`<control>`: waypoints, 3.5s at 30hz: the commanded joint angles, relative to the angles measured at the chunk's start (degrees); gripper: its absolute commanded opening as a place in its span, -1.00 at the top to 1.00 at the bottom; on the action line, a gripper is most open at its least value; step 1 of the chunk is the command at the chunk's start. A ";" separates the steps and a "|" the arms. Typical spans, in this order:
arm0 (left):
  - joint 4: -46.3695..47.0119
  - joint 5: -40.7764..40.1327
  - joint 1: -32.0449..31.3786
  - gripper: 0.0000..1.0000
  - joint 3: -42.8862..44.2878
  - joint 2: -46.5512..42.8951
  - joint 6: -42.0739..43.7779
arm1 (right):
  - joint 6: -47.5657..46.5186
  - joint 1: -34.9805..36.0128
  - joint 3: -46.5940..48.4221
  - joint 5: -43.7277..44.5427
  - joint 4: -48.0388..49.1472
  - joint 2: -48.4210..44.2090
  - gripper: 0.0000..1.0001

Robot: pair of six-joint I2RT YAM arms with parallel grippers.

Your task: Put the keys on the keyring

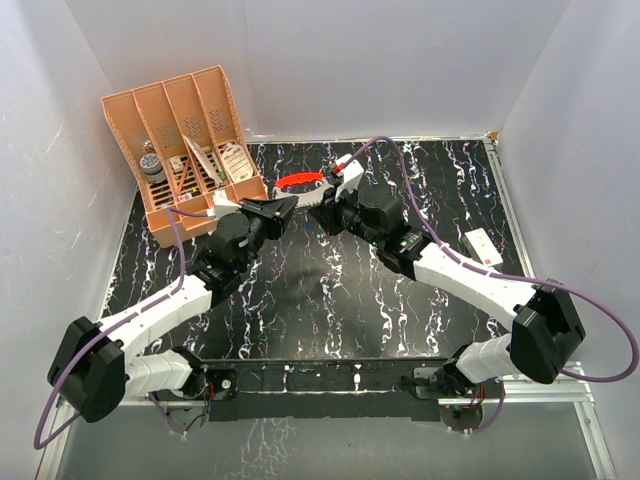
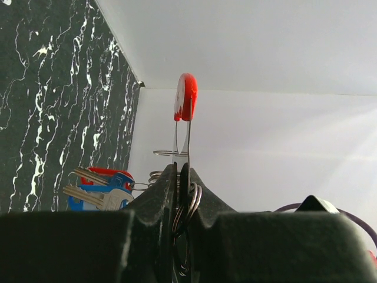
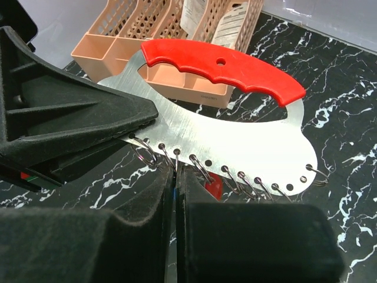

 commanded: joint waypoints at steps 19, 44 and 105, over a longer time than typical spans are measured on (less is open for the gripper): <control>-9.19 -0.11 -0.25 1.00 5.08 4.31 3.82 | -3.85 -0.15 4.49 3.13 2.39 -4.12 1.00; -10.72 2.26 -0.29 1.00 7.31 9.13 4.64 | -4.23 -0.08 8.60 2.67 1.31 -1.81 1.00; -6.43 7.95 3.00 1.00 5.16 4.45 3.53 | 0.93 -0.10 2.39 0.28 -5.18 -1.88 0.50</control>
